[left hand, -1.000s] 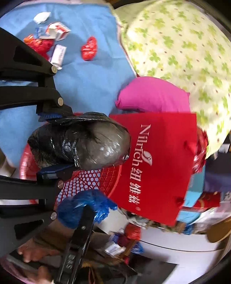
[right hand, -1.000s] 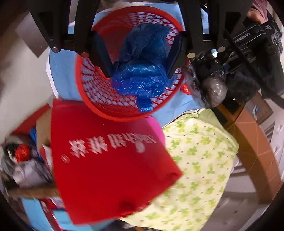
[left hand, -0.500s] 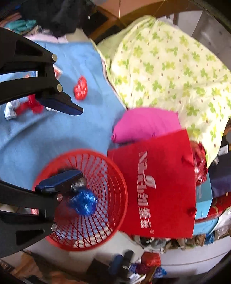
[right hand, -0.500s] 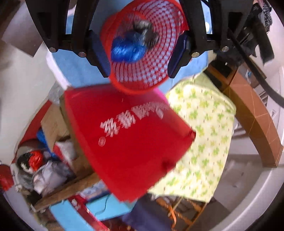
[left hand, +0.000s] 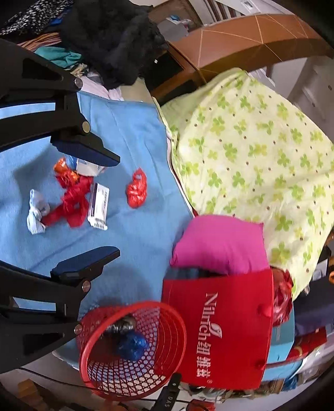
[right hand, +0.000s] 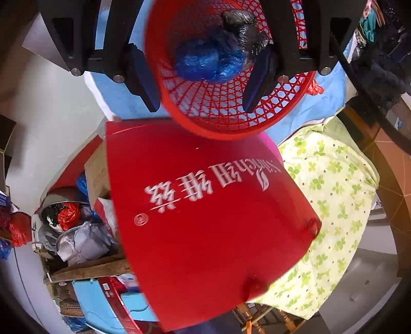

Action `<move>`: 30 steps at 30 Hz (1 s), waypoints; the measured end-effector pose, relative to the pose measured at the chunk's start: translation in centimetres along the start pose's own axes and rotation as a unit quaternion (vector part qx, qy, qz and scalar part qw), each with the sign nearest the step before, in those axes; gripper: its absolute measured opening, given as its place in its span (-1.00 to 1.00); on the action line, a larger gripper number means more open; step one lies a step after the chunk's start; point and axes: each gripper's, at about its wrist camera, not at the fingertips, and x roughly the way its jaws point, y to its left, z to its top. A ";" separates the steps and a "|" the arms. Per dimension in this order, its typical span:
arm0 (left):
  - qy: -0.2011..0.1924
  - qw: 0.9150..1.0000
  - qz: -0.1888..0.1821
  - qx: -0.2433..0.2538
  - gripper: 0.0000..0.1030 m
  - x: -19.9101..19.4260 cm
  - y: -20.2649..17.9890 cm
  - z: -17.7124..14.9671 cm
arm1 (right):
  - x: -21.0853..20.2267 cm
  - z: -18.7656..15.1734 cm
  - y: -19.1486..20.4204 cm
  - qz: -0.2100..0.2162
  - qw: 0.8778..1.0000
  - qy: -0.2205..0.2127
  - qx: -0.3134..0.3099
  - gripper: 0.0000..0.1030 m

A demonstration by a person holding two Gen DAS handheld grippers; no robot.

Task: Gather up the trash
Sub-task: 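Open both tools to drop the bags into the red basket, then move both open tools back over the blanket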

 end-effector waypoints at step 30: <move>0.028 0.998 0.001 -0.058 0.27 1.1 5.6 -4.0 | -1.0 -0.5 4.6 0.010 0.996 -0.075 -0.052 0.36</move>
